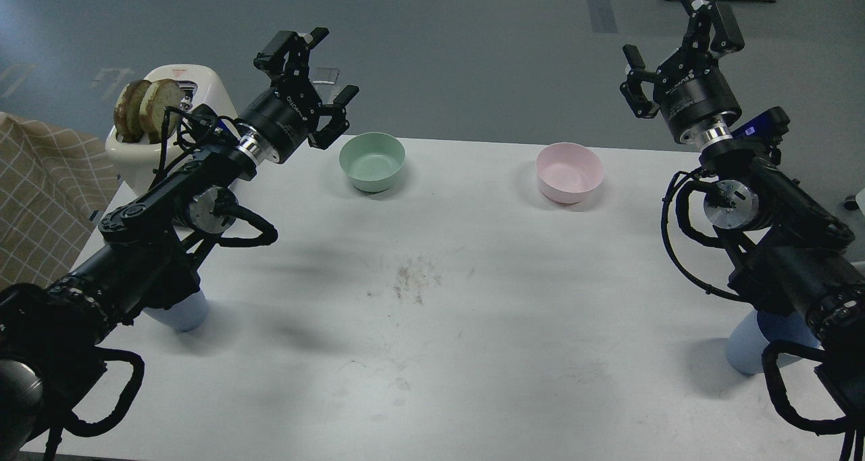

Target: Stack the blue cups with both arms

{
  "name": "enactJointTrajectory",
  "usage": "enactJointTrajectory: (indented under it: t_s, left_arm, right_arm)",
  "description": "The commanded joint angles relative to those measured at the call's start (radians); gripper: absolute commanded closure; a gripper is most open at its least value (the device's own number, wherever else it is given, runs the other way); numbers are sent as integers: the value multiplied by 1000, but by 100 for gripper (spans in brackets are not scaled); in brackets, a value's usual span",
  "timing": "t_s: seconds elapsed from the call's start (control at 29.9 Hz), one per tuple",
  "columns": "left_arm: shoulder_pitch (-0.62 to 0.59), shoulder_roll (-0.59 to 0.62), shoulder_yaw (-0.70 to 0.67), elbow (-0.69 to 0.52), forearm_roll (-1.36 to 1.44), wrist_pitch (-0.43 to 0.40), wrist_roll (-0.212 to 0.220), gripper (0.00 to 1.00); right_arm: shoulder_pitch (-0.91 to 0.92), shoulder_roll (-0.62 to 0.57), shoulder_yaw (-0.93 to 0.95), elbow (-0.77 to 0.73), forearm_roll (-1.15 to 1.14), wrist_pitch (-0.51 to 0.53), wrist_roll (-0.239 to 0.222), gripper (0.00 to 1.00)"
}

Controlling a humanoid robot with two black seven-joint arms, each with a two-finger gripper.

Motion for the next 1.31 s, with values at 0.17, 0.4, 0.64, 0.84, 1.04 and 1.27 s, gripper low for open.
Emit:
enactJointTrajectory:
  t_s: [0.17,0.4,0.64,0.84,1.04,1.27]
  left_arm:
    - [14,12,-4,-6,-17,-11,-17,2]
    - [17,11,-4,-11,-16,-11,-27,2]
    - [17,8,-4,-11,-16,-11,-28,2]
    - [17,5,-4,-11,-17,-11,-28,2]
    - [17,12,-4,-11,-17,-11,-28,2]
    - [17,5,-3,-12,-17,-11,-28,2]
  right_arm:
    - [2,4,-50,-9,-3,60,0,0]
    - [11,38,-63,-47,-3,60,0,0]
    - [17,43,-65,-47,-3,60,0,0]
    - [43,55,-68,-72,3,60,0,0]
    - [48,55,-68,-73,3,60,0,0]
    - [54,69,-68,-81,0,60,0,0]
